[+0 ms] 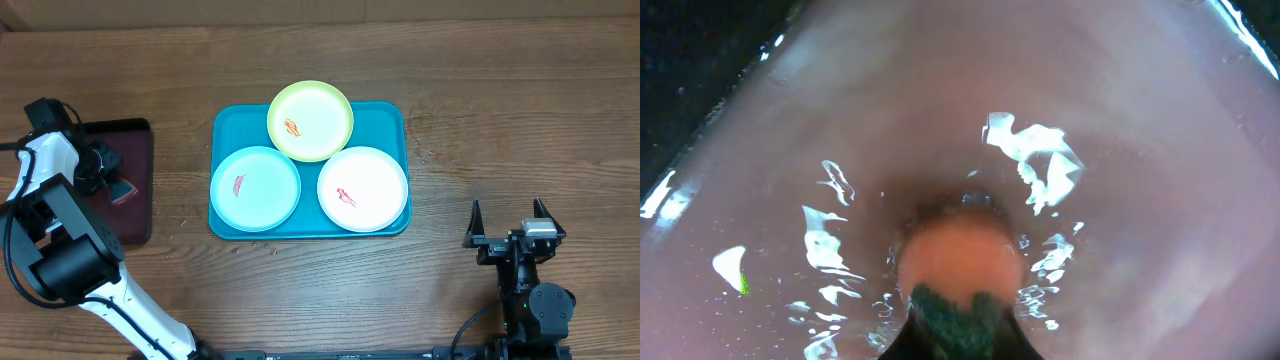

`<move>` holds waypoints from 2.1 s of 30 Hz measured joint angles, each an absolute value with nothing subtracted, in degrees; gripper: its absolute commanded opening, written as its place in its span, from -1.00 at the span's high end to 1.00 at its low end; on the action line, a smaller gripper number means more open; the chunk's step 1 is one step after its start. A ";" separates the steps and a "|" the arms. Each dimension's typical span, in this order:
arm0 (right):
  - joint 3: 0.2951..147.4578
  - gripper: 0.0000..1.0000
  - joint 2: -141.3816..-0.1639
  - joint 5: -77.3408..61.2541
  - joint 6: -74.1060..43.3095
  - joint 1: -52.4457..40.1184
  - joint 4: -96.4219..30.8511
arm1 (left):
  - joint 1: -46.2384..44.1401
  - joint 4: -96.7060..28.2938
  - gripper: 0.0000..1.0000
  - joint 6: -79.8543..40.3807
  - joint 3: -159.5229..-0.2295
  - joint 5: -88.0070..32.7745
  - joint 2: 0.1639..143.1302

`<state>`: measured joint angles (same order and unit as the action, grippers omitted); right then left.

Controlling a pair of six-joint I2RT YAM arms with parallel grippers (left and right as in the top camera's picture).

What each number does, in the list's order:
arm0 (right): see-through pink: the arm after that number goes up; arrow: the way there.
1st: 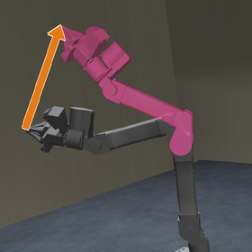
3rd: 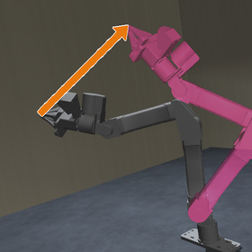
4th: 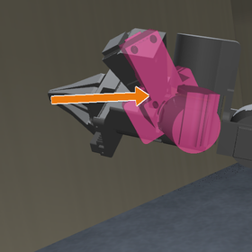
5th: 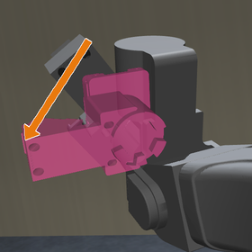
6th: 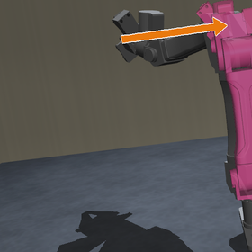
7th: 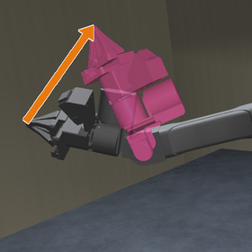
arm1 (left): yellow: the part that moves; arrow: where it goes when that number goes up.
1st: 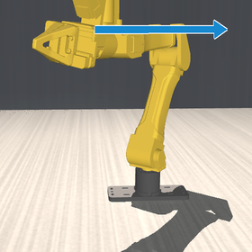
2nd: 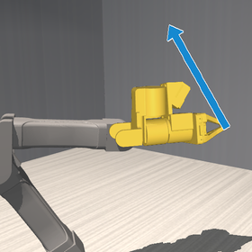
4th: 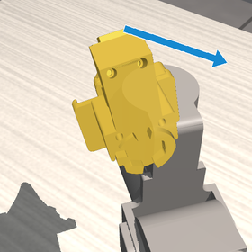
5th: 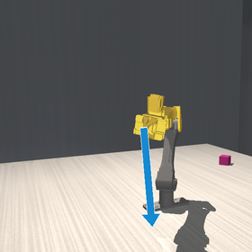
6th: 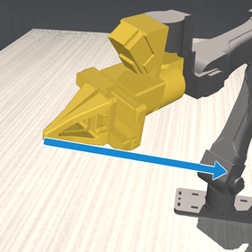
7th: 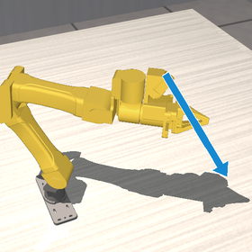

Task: Clean dirty plates on tray and stack at the side
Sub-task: 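Dip and rub the held sponge in the soapy water with left gripper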

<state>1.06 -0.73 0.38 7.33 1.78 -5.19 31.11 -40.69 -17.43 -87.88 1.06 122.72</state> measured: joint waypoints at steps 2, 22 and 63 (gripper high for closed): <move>1.06 -1.00 -0.73 0.38 7.31 1.78 -5.15 | 31.11 -40.99 0.35 -17.15 -87.88 1.06 122.72; 1.06 -1.00 -0.73 0.36 7.31 1.80 -5.15 | 31.11 -54.76 0.92 -16.03 -88.53 0.51 122.72; 1.06 -1.00 -0.73 0.36 7.29 1.80 -5.17 | 31.11 -50.74 -0.42 -11.46 -88.55 1.30 122.72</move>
